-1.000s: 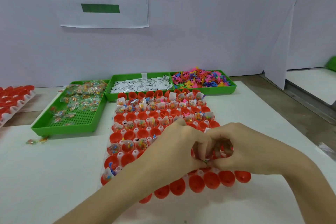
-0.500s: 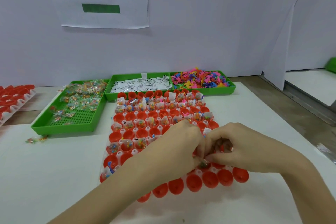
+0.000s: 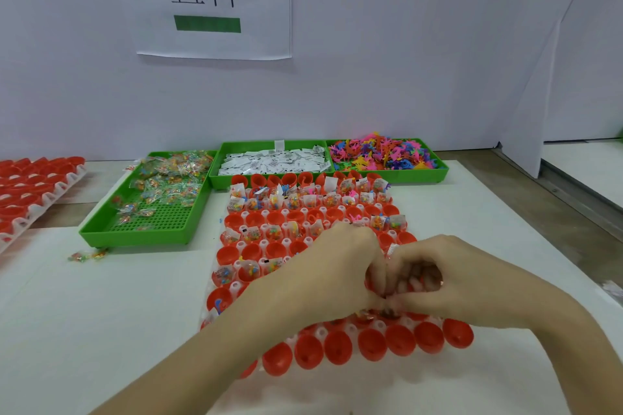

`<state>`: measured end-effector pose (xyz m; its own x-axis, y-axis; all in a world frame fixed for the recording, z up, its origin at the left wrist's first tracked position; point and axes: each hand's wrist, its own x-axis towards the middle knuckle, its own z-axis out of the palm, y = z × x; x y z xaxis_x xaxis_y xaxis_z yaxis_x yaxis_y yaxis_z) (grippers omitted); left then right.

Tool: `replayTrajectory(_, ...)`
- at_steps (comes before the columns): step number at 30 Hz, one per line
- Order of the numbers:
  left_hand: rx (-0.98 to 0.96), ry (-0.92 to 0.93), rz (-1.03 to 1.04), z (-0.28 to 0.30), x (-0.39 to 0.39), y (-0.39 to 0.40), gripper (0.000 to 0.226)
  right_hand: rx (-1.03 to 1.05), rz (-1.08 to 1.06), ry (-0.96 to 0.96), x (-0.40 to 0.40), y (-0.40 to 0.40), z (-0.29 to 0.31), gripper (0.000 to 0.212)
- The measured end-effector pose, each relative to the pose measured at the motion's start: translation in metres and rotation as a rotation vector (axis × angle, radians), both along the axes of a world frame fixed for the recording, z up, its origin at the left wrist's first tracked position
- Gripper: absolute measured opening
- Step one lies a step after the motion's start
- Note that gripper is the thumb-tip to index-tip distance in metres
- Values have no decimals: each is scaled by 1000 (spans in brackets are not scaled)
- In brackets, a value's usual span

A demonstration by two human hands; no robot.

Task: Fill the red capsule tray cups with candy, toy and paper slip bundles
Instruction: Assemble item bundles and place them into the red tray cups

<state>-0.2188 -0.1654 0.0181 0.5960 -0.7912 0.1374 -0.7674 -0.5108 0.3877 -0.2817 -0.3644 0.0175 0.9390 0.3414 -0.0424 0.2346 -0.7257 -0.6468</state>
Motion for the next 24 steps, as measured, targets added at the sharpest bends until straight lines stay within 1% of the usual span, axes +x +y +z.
replayTrajectory(1,24,21,-26,9,-1,3,13,20,-6,-6,0,-1,0,6)
replayTrajectory(3,-21,70,-38,8,3,17,13,54,-33,-48,1,-3,2,3)
replayTrajectory(5,-92,86,34,9,7,36,15,100,-83,-106,2,-3,2,14)
replayTrajectory(6,-151,71,85,6,13,49,16,124,-110,-137,3,-2,2,19)
replayTrajectory(8,-253,-16,221,1,27,77,15,170,-151,-192,4,2,2,25)
replayTrajectory(10,-284,-114,382,-8,47,109,14,199,-164,-225,6,7,0,25)
replayTrajectory(13,-293,-236,627,-26,75,156,22,205,-171,-265,12,15,-6,21)
replayTrajectory(15,-246,-253,745,-38,87,179,31,220,-182,-292,14,20,-11,20)
replayTrajectory(16,-204,-233,774,-45,92,188,35,244,-188,-302,16,23,-12,20)
replayTrajectory(19,-56,-177,760,-59,97,197,38,294,-199,-315,18,27,-16,20)
replayTrajectory(21,-65,-182,720,-62,99,200,37,319,-204,-326,19,29,-16,20)
replayTrajectory(23,-108,-197,672,-59,99,205,41,346,-205,-343,18,32,-15,19)
replayTrajectory(24,-100,-210,636,-57,98,209,43,354,-205,-352,18,34,-15,19)
